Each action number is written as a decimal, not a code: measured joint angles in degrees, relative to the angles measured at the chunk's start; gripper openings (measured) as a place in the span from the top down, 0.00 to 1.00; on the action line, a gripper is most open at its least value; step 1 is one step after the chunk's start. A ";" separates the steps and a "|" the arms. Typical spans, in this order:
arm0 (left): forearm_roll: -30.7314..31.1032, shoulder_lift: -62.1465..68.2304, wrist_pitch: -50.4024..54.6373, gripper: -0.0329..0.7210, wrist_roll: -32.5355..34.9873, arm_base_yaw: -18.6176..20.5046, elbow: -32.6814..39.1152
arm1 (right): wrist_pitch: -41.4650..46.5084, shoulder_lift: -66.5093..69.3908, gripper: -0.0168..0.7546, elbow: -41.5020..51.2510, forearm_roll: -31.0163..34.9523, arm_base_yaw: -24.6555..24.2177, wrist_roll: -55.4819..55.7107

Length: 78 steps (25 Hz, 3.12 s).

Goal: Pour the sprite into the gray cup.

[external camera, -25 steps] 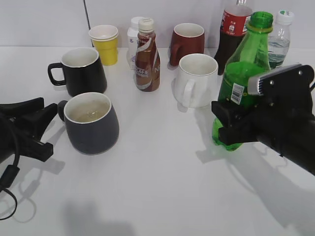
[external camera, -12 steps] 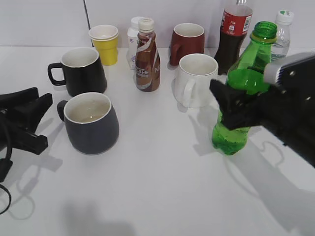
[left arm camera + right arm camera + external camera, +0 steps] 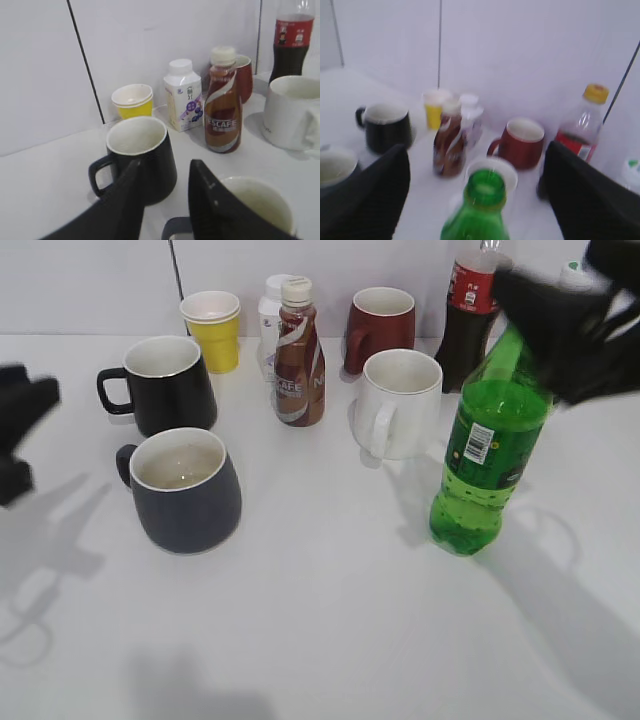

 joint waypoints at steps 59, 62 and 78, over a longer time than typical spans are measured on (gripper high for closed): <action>0.01 -55.50 84.81 0.64 -4.34 20.33 -11.81 | 94.16 -56.91 0.21 -2.51 -8.15 -26.31 13.95; 0.01 -55.50 84.75 0.64 -4.34 20.37 -11.73 | 94.24 -59.95 0.21 -2.51 -8.02 -28.12 14.01; -0.01 -55.55 84.81 0.64 -4.34 20.44 -11.73 | 94.12 -60.21 0.21 -2.51 -6.47 -28.49 14.12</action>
